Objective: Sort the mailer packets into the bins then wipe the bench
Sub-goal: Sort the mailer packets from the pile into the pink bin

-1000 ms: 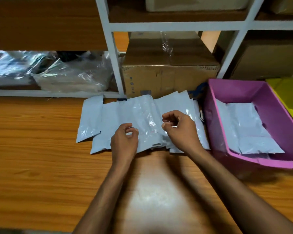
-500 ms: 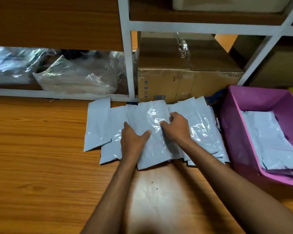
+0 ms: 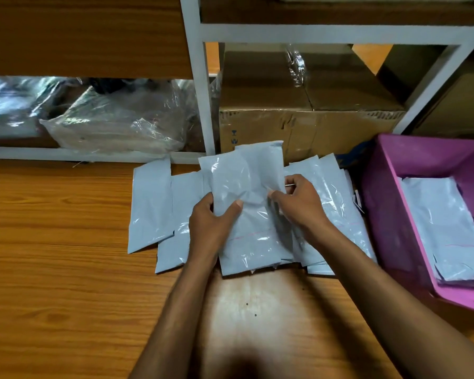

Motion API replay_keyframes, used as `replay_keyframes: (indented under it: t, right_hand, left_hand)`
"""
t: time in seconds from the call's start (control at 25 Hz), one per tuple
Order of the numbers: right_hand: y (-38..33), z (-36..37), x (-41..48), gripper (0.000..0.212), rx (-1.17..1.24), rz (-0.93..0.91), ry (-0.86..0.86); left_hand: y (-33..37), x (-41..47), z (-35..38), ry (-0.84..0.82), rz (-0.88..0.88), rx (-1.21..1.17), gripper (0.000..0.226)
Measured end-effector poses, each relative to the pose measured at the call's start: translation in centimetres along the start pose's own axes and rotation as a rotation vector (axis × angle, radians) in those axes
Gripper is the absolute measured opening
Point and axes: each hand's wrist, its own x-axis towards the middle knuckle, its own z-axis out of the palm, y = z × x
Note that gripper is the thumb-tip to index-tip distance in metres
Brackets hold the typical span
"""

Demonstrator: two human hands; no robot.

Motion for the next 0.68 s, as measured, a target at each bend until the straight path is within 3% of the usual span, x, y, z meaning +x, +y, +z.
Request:
replay_keyframes:
  t: [0.2, 0.36, 0.68]
  right_hand:
    - [-1.9, -5.5, -3.9, 0.034, 0.207, -0.125, 0.103]
    - [-2.6, -10.8, -7.4, 0.036, 0.279, -0.196, 0.184]
    - [0.4, -22.1, -9.8, 0.028, 0.347, -0.298, 0.269]
  left_hand:
    - [3.9, -2.2, -0.8, -0.066, 0.022, -0.157, 0.025]
    - [7.5, -5.1, -0.6, -0.100, 0.113, -0.209, 0.036]
    - [12.5, -11.1, 6.5, -0.132, 0.205, -0.262, 0.049]
